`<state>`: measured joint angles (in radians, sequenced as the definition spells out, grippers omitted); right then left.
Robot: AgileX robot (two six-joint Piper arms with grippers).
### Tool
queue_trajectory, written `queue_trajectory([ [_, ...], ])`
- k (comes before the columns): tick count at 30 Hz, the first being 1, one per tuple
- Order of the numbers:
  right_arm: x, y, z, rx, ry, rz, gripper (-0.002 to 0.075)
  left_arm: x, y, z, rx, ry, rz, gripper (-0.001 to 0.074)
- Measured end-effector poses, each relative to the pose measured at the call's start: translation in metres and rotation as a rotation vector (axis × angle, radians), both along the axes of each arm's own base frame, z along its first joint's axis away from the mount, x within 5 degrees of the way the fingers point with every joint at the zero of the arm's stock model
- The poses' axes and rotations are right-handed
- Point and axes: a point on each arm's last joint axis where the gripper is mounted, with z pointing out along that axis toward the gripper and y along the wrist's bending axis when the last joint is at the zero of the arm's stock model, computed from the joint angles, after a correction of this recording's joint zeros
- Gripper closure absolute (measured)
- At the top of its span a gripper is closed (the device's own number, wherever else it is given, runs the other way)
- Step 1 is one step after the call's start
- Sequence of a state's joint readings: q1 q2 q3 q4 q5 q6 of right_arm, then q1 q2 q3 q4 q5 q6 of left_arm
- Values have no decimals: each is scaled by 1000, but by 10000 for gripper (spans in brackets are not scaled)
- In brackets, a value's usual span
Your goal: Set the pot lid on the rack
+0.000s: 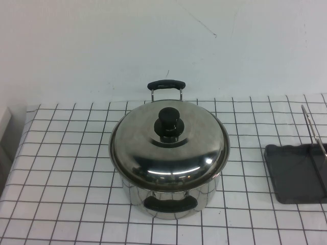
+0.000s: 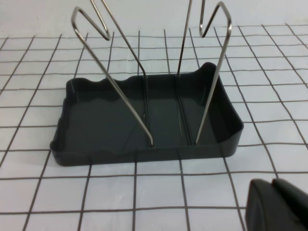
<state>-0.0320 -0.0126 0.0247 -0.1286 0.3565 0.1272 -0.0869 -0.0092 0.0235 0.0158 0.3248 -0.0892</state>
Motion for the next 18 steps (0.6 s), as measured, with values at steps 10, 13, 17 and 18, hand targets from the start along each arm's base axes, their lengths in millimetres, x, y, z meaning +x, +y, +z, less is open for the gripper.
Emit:
queue_trajectory([
  [10,0,0,0,0,0,0,729,0,-1,1,-27,-11,-2,738],
  [13,0,0,0,0,0,0,729,1,-3,2,-103,-23,-6,738],
  [17,0,0,0,0,0,0,729,1,-6,3,-202,-21,-11,738],
  [18,0,0,0,0,0,0,729,1,-6,3,-210,-22,-11,738],
])
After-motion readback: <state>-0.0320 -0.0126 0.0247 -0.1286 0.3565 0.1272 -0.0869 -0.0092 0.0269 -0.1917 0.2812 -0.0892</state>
